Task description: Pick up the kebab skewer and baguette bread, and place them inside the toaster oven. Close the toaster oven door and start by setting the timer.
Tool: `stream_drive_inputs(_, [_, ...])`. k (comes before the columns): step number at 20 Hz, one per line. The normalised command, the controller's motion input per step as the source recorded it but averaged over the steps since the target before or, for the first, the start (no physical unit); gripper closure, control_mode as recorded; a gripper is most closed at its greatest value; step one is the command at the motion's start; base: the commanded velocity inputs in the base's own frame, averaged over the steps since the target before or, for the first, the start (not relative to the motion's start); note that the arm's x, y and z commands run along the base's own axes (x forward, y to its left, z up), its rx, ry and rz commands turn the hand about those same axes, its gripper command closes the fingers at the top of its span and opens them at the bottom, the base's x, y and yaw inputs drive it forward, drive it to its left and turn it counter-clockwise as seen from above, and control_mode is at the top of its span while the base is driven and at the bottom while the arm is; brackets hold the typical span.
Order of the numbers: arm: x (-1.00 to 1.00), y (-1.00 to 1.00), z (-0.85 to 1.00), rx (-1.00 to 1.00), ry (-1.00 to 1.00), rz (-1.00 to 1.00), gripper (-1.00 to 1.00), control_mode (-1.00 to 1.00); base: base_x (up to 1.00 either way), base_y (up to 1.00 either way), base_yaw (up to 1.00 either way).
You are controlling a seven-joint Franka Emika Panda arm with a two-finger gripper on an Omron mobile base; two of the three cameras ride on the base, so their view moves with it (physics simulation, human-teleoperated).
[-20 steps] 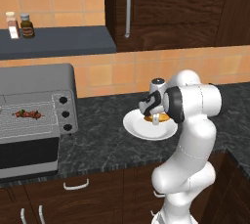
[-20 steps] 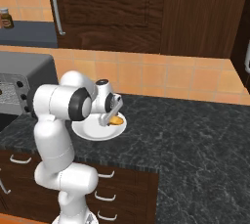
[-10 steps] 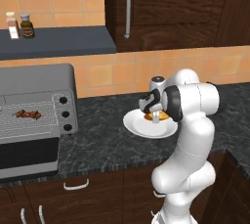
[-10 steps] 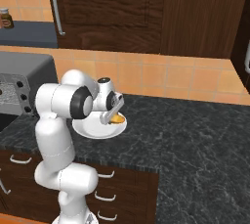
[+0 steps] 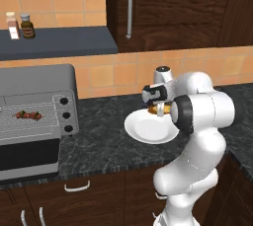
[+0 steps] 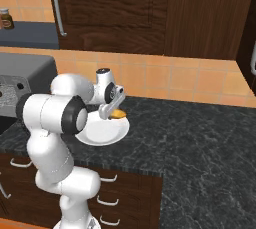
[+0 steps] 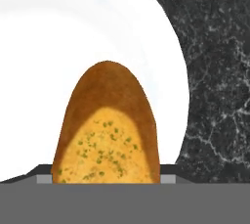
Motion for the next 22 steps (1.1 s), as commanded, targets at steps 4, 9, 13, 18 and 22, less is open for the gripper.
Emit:
stream_drive_inputs(4, [-0.95, -0.07, 0.78, 0.0, -0.08, 0.0, 1.0, -1.0, 0.0, 0.0, 0.0])
stream_drive_inputs(9, [-1.0, 0.23, 0.63, 0.0, -0.12, 0.0, 1.0, -1.0, 0.0, 0.0, 0.0])
stream_drive_inputs(13, [-0.63, 0.79, 0.9, 0.0, -0.12, 0.0, 1.0, -1.0, 0.0, 0.0, 0.0])
stream_drive_inputs(18, [-0.29, 0.94, 0.8, 0.0, -0.15, 0.04, 1.0, -1.0, 0.0, 0.0, 0.0])
stream_drive_inputs(22, [-0.23, 1.0, 0.66, 0.0, -0.12, 0.1, 1.0, -1.0, 0.0, 0.0, 0.0])
